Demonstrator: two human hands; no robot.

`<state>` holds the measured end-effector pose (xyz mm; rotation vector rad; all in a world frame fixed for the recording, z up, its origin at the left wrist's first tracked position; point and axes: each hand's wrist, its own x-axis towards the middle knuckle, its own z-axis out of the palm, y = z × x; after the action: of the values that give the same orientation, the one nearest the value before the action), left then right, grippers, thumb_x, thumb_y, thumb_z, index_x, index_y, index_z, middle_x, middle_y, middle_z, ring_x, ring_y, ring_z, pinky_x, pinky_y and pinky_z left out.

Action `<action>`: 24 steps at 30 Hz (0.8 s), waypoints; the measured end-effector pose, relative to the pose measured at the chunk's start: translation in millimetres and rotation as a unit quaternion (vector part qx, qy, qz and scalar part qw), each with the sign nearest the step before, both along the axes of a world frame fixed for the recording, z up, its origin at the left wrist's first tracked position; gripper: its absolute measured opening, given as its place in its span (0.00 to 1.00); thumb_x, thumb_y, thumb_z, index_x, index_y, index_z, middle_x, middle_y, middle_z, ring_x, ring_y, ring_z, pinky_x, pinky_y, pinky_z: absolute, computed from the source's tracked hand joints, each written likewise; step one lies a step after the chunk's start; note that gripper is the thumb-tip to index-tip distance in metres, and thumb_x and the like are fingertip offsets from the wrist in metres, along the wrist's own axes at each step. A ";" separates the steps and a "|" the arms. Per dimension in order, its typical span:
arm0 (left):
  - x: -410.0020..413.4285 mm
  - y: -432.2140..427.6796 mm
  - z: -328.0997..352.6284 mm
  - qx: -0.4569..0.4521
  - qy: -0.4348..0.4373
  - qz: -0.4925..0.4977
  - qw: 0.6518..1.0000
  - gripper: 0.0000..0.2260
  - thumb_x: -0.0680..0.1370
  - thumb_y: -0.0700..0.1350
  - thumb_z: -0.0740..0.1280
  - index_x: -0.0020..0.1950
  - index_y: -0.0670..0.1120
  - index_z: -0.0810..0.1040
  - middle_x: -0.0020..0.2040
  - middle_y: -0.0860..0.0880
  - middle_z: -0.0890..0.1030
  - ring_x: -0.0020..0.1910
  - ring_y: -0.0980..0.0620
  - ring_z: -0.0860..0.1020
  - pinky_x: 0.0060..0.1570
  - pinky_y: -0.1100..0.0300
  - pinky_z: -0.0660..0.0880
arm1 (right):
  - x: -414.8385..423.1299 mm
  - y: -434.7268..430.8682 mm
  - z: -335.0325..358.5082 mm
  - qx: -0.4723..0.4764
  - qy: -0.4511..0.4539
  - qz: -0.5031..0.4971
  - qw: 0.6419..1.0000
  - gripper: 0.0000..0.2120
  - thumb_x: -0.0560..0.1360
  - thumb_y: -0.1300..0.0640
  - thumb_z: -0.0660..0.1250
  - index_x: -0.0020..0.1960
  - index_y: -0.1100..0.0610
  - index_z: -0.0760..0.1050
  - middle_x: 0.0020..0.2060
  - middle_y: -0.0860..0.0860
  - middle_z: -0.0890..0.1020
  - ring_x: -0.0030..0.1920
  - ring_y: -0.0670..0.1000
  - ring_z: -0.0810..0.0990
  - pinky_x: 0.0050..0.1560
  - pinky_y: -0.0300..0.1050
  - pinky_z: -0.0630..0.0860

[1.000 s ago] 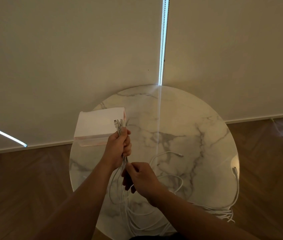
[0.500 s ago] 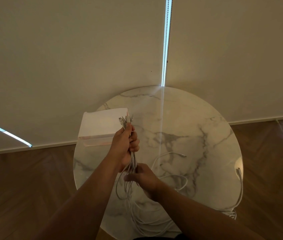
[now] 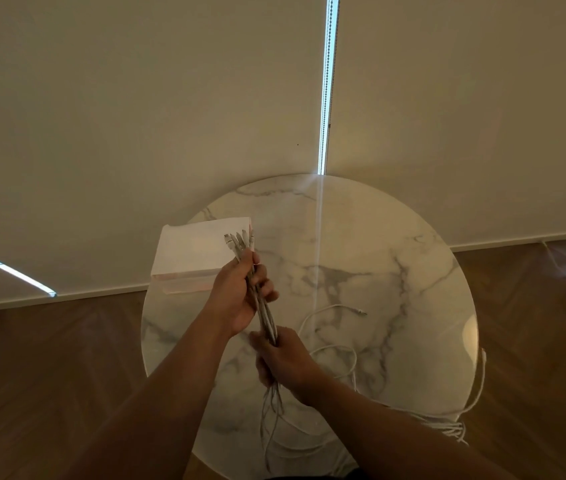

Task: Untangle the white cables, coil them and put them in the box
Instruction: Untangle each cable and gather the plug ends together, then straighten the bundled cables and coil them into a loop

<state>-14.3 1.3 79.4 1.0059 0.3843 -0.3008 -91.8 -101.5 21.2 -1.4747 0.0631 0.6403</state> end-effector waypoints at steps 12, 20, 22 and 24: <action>45.7 116.1 36.0 0.134 -0.034 0.157 0.978 0.15 0.85 0.48 0.52 0.39 0.50 0.68 0.23 0.55 0.61 0.18 0.59 0.55 0.21 0.67 0.49 | -13.8 -87.9 -49.4 -0.366 -0.014 0.372 0.853 0.15 0.72 0.49 0.70 0.37 0.61 0.83 0.24 0.45 0.77 0.27 0.39 0.74 0.37 0.34 0.72; 42.1 130.6 20.9 0.237 -0.036 0.151 0.959 0.14 0.85 0.50 0.54 0.40 0.50 0.68 0.22 0.56 0.62 0.18 0.59 0.56 0.22 0.70 0.51 | -3.4 -112.8 -48.7 -0.593 -0.125 0.445 0.659 0.21 0.76 0.43 0.61 0.62 0.55 0.73 0.60 0.57 0.78 0.64 0.58 0.74 0.69 0.62 0.56; 36.5 116.6 12.3 0.274 -0.042 0.105 0.955 0.14 0.84 0.49 0.55 0.39 0.49 0.68 0.22 0.55 0.62 0.18 0.59 0.56 0.22 0.71 0.53 | -1.5 -110.2 -45.7 -0.560 -0.105 0.417 0.708 0.22 0.77 0.43 0.61 0.62 0.59 0.73 0.59 0.59 0.79 0.62 0.59 0.76 0.66 0.54 0.66; 28.6 102.6 2.4 0.303 -0.045 0.053 0.951 0.14 0.84 0.48 0.56 0.39 0.48 0.68 0.23 0.54 0.63 0.19 0.58 0.57 0.22 0.70 0.54 | -0.8 -110.2 -46.0 -0.493 -0.050 0.370 0.786 0.22 0.78 0.41 0.61 0.51 0.61 0.75 0.46 0.59 0.82 0.47 0.57 0.82 0.49 0.47 0.77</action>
<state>14.4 103.9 81.8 1.5886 0.4590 -0.0311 -92.6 -211.6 -24.8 -2.5970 -0.3383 1.2729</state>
